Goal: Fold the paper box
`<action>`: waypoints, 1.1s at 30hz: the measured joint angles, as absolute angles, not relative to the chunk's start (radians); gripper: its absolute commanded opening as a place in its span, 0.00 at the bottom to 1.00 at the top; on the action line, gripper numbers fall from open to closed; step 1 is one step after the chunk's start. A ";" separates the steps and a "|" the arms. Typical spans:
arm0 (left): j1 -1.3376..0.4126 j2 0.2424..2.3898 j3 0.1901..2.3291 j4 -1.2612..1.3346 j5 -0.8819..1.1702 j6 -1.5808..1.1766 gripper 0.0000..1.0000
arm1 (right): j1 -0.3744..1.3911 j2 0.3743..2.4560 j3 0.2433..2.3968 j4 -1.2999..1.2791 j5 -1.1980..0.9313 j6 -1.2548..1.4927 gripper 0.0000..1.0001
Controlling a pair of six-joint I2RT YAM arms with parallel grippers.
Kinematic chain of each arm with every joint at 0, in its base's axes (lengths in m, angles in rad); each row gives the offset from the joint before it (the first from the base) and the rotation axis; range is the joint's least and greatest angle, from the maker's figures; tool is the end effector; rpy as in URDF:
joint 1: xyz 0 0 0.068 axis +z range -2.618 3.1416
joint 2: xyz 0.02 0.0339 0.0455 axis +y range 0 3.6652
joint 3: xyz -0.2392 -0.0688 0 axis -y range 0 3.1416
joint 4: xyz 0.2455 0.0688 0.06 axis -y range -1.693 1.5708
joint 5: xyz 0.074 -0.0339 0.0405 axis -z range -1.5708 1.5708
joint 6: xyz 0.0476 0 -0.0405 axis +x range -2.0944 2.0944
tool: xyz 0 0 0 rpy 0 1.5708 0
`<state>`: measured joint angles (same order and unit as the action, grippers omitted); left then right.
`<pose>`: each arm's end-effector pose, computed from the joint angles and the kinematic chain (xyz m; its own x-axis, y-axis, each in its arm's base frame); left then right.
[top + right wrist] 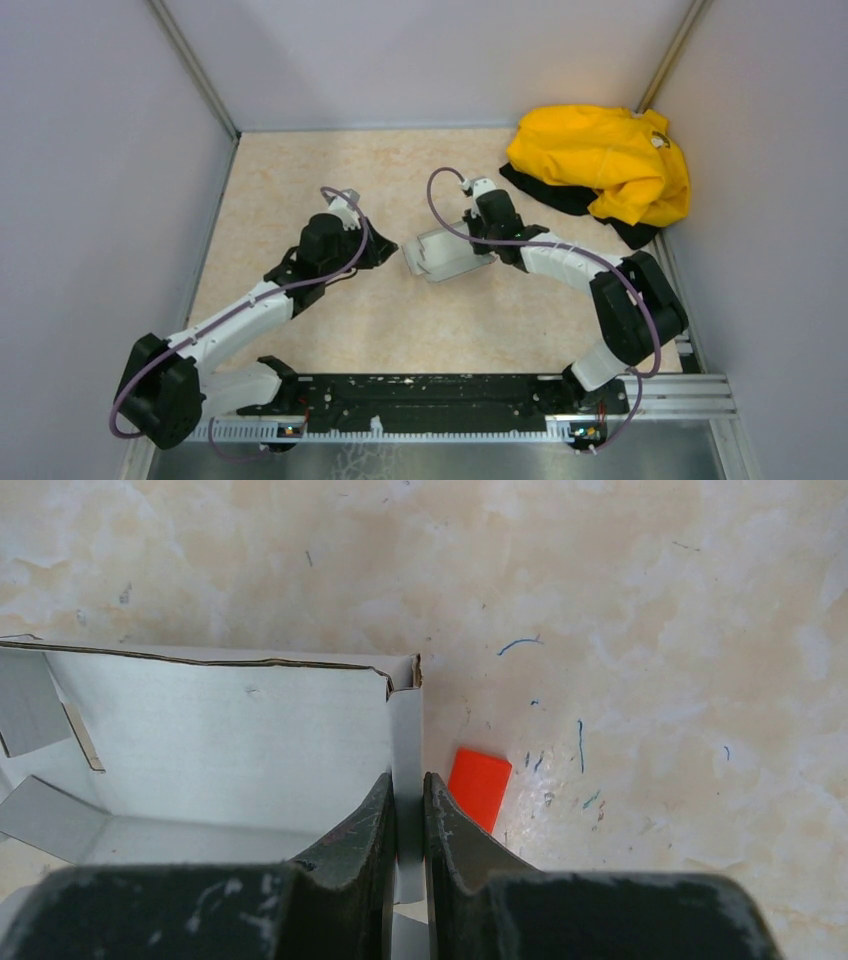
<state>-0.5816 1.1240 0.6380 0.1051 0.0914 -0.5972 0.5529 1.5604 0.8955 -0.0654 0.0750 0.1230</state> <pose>0.2269 -0.1544 0.2225 -0.6043 -0.2729 -0.7486 0.3362 0.7644 -0.5501 0.2897 0.1746 0.1674 -0.6218 -0.2400 -0.7455 -0.4029 0.9143 0.0418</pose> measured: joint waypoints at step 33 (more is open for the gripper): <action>-0.577 1.181 0.387 0.472 0.168 -0.665 0.16 | 0.698 1.459 0.759 0.149 0.115 0.083 0.09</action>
<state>-0.5766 1.1812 0.3866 0.4725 0.1677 -0.6651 0.6983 1.4590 0.7589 0.1493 0.1150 0.0834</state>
